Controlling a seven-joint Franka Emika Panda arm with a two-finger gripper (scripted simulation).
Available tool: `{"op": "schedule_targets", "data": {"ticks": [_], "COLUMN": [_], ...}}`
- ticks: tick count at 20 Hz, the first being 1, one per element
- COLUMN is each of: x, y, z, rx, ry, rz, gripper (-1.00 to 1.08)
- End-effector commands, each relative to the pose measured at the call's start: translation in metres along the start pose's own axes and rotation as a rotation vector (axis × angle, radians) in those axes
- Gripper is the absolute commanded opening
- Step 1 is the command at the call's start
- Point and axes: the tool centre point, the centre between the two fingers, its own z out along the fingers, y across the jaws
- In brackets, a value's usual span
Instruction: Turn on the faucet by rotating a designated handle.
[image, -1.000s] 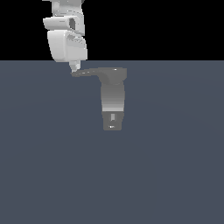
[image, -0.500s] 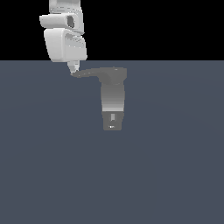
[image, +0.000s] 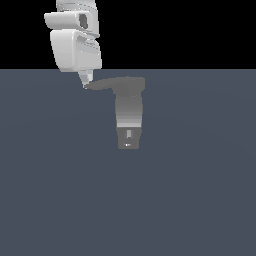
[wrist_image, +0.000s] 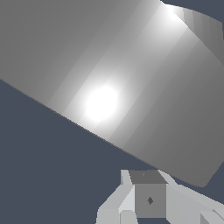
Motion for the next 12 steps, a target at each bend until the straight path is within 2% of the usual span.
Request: {"op": "schedule_targets", "data": {"ticks": [1,12], "x": [0.011,0.032], "y": [0.006,0.033], "z": [0.0,0.0], "rx": [-0.002,-0.003], "ry": [0.003,0.003], "rz": [0.01,0.008], "gripper": [-1.0,-1.0]}}
